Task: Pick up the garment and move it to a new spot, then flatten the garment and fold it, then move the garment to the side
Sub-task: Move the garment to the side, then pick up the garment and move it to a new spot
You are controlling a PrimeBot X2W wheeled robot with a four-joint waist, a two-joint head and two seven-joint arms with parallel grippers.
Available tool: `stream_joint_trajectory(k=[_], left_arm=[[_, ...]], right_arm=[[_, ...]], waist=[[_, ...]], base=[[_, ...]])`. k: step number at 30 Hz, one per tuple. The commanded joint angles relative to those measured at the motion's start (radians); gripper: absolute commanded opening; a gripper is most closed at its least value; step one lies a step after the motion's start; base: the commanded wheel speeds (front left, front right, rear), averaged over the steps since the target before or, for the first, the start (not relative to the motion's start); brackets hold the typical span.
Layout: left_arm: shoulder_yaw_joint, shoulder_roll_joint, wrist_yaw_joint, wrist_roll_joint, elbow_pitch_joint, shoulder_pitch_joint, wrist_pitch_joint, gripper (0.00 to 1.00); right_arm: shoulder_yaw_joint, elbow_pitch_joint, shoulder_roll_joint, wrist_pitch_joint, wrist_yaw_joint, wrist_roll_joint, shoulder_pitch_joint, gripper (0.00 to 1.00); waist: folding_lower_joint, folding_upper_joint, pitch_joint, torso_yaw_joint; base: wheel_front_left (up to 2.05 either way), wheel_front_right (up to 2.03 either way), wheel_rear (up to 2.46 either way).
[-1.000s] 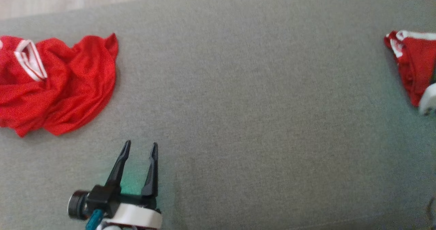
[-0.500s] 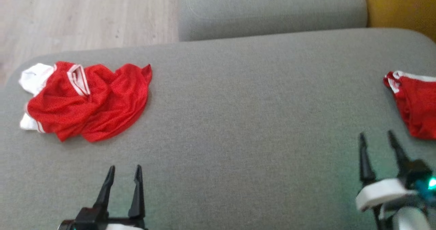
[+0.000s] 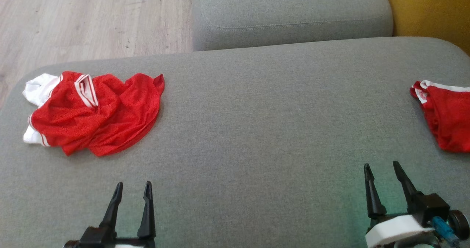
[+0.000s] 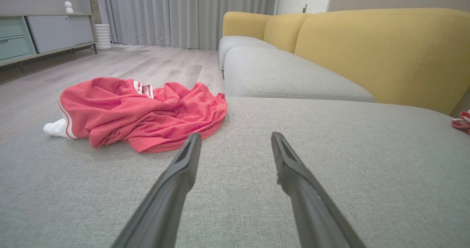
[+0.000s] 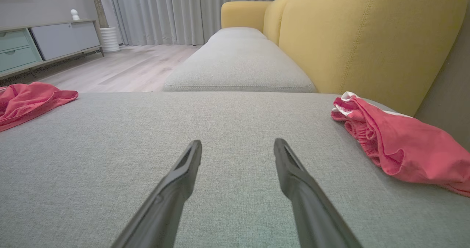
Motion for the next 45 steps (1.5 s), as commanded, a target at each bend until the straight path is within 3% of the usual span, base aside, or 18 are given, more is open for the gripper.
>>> stream_joint_trajectory(k=[1, 7, 12, 22, 30, 38, 45], left_arm=[[0.028, -0.001, -0.001, -0.003, -0.033, -0.038, -0.005, 1.00], [0.019, -0.001, -0.002, -0.005, -0.029, -0.044, -0.005, 1.00], [0.005, -0.001, 0.003, -0.011, -0.032, -0.055, -0.005, 1.00], [0.005, -0.001, 0.016, -0.013, -0.030, -0.039, -0.005, 1.00], [0.052, -0.001, 0.023, -0.016, -0.042, 0.018, -0.005, 1.00], [0.083, -0.001, 0.016, -0.059, -0.073, -0.032, -0.005, 1.00], [0.155, 0.015, -0.026, -0.127, -0.074, -0.299, -0.005, 1.00]], right_arm=[[0.025, -0.037, -0.009, -0.013, -0.001, 0.005, -0.018, 1.00], [0.019, -0.039, -0.009, -0.013, -0.001, 0.006, -0.016, 1.00], [0.024, -0.040, -0.009, -0.013, -0.001, 0.012, -0.005, 1.00], [0.063, -0.029, -0.009, -0.013, -0.001, 0.037, 0.006, 1.00], [0.116, -0.015, -0.009, -0.013, -0.001, 0.041, -0.018, 1.00], [0.127, -0.005, -0.009, -0.014, -0.001, 0.023, -0.043, 1.00], [0.087, -0.029, -0.009, -0.014, -0.001, -0.085, -0.115, 1.00]], waist=[[0.0000, -0.0001, 0.001, -0.001], [0.0000, -0.0001, 0.003, 0.009], [0.0000, -0.0001, 0.003, 0.055], [0.0000, -0.0001, -0.014, 0.307], [0.0000, -0.0001, -0.028, 0.437], [0.0000, -0.0001, 0.035, 0.430], [0.0000, -0.0001, 0.244, 0.369]], base=[[0.00, 0.00, 0.00], [0.00, 0.00, 0.00], [0.00, 0.00, 0.00], [0.00, 0.00, 0.00], [0.00, 0.00, 0.00], [0.00, 0.00, 0.00], [0.00, 0.00, 0.00]])
